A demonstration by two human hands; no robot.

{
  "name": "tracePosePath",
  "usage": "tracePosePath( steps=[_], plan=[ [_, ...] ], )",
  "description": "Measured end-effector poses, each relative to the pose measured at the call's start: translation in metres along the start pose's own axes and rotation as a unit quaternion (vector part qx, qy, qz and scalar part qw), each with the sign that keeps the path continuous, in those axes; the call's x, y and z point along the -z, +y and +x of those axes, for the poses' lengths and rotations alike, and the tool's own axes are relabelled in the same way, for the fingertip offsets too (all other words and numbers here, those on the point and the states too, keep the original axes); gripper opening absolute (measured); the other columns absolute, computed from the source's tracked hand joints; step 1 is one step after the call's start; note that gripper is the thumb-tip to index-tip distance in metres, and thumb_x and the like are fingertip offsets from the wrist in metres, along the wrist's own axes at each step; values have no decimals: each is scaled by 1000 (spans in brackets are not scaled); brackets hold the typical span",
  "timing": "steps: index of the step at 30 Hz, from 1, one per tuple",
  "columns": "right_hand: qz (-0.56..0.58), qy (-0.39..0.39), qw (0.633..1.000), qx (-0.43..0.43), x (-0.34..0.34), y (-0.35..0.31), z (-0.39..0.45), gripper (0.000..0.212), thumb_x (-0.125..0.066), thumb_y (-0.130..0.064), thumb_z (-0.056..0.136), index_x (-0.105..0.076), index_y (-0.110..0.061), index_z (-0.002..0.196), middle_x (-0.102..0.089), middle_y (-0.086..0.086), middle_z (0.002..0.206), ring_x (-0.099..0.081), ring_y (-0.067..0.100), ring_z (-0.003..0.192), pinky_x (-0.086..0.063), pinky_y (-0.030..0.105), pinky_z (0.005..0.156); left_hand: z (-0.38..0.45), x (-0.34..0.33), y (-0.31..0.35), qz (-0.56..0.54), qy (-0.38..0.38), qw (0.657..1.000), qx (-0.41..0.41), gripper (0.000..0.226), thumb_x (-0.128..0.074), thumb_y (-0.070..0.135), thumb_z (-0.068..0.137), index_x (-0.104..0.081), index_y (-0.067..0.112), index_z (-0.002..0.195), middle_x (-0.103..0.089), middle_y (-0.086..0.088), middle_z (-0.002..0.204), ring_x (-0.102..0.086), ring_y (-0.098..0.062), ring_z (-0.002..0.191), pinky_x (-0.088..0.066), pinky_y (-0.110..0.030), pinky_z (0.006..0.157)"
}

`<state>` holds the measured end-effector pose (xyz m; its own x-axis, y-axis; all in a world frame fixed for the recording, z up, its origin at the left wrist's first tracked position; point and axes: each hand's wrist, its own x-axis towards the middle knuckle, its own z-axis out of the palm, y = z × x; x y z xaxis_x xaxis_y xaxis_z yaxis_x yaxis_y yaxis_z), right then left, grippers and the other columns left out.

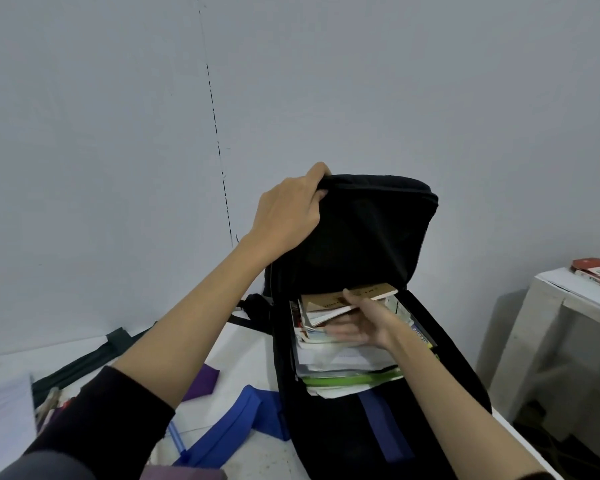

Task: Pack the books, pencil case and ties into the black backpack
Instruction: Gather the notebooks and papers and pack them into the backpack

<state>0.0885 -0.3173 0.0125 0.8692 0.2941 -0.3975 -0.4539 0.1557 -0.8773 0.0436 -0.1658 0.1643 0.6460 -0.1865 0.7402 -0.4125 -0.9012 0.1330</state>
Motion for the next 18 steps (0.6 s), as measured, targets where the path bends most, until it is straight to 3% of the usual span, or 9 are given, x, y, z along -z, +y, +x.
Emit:
tracePosePath(
  steps=[2, 4, 6, 8, 9, 12, 18],
  plan=[
    [-192, 15, 981, 20, 9, 6, -11, 34, -62, -32, 90, -61, 2, 84, -68, 17, 66, -63, 19, 43, -45, 21, 37, 1, -1, -2, 3, 1, 1000, 3, 20, -38, 17, 99, -48, 14, 115, -62, -3, 87, -51, -23, 74, -35, -32, 62],
    [-360, 133, 913, 140, 18, 13, -14, 30, -68, -27, 86, -64, -3, 69, -62, 2, 50, -55, 12, 40, -43, 22, 44, 3, -2, -1, 3, 8, 1000, -1, 20, -37, 18, 99, -49, 14, 115, -61, -1, 87, -50, -21, 73, -34, -31, 61],
    [-513, 226, 779, 282, 24, 16, -13, 20, -71, -31, 82, -71, -11, 87, -66, -4, 79, -60, 12, 76, -45, 24, 70, 7, -5, 2, -2, 19, 1000, -9, 20, -37, 19, 99, -49, 14, 115, -61, 1, 87, -50, -19, 73, -32, -29, 61],
    [-653, 200, 663, 307, 27, 18, -7, 37, -64, -40, 85, -65, -24, 118, -57, -5, 119, -45, 18, 116, -36, 28, 94, 10, -8, 7, -5, 28, 999, -16, 21, -37, 19, 100, -50, 15, 116, -58, 6, 85, -48, -16, 72, -30, -28, 60],
    [-696, 185, 629, 292, 28, 19, -4, 40, -58, -44, 88, -60, -29, 126, -52, -7, 128, -37, 20, 125, -32, 30, 98, 11, -8, 9, -4, 32, 999, -19, 22, -37, 19, 100, -50, 15, 116, -56, 7, 84, -47, -14, 71, -29, -27, 58],
    [-729, 200, 596, 270, 28, 21, 8, 38, -47, -49, 92, -57, -37, 127, -55, -10, 130, -32, 19, 129, -26, 33, 98, 14, -8, 9, -6, 44, 999, -19, 21, -38, 17, 99, -51, 14, 115, -55, 7, 81, -47, -14, 69, -27, -23, 50],
    [-718, 254, 598, 249, 16, 18, 34, 30, -45, -41, 94, -64, -37, 116, -63, -4, 118, -37, 21, 125, -26, 38, 99, 17, -4, 1, -14, 49, 999, -9, 21, -38, 17, 99, -50, 15, 115, -58, 6, 83, -48, -16, 70, -28, -28, 56]
  ],
)
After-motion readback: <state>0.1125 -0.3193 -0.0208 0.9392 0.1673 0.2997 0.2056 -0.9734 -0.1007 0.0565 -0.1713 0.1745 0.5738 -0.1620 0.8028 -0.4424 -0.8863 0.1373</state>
